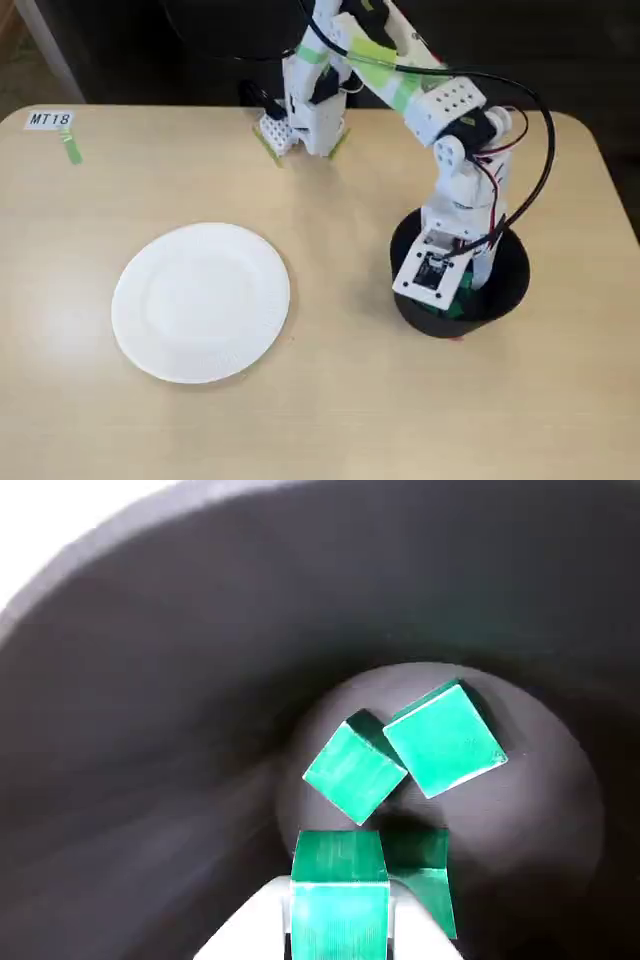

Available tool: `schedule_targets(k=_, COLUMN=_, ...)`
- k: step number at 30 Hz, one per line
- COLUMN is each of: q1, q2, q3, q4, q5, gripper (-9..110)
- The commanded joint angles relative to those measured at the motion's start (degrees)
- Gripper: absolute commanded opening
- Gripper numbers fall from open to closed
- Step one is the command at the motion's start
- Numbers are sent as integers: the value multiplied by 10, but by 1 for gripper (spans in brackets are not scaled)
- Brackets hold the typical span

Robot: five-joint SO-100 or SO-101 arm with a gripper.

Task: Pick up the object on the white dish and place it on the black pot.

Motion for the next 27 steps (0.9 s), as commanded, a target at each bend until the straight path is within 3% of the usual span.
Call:
schedule_targets(k=1, q1=11, q2=1, q3=-33, q4=12, q5=-5, gripper=2)
schedule_targets(k=15, q1=28, q2=19, q3=-35, q4=53, q5=-26, gripper=29)
schedule_targets(k=18, q1=34, q2=39, q3=-36, q4=59, q5=-27, gripper=28)
schedule_targets(k=27, q1=66, q2=192, q3=-96, q4=128, q5=-27, gripper=9)
